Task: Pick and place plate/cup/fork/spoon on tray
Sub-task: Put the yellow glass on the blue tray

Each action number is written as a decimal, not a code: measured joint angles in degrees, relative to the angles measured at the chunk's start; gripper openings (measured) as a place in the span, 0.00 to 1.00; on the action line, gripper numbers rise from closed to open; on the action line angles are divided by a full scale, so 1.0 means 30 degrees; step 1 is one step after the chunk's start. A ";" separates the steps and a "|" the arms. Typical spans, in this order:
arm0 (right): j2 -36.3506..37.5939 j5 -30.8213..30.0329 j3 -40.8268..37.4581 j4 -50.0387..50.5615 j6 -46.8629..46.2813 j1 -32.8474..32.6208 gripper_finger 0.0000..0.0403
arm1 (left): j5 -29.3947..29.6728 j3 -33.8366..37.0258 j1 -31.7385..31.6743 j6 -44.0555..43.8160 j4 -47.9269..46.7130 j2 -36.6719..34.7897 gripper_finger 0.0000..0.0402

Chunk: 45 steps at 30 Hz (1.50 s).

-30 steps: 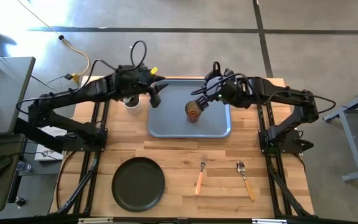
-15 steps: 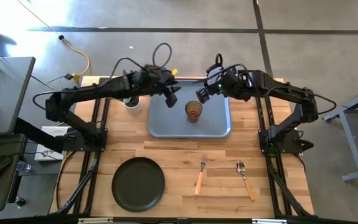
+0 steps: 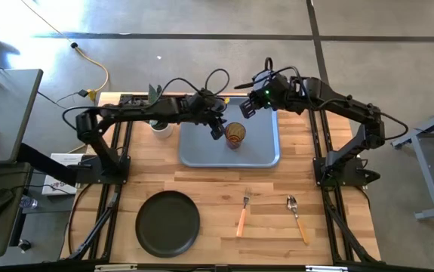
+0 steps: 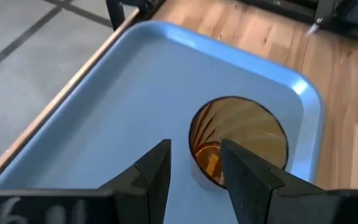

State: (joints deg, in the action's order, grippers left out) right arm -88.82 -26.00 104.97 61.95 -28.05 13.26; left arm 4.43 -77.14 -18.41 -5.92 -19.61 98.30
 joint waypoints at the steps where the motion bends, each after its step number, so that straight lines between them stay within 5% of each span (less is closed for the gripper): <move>1: 0.0000 0.0007 0.0000 0.0052 0.0000 0.0000 0.16 | -0.0003 0.0000 0.0000 -0.0038 -0.0014 0.0168 0.33; 15: -0.0007 -0.0032 -0.0001 0.1012 0.0000 -0.0015 0.16 | -0.0775 0.0015 -0.0284 -0.3813 0.0588 0.1881 0.33; 45: -0.0015 -0.0139 -0.0005 0.1328 0.0007 -0.0015 0.16 | -0.0780 0.0007 -0.0357 -0.3998 0.0930 0.3672 0.33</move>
State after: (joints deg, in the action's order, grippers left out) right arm -88.86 -26.41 104.95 65.93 -28.03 13.21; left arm 2.09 -77.12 -19.49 -17.91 -16.82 109.31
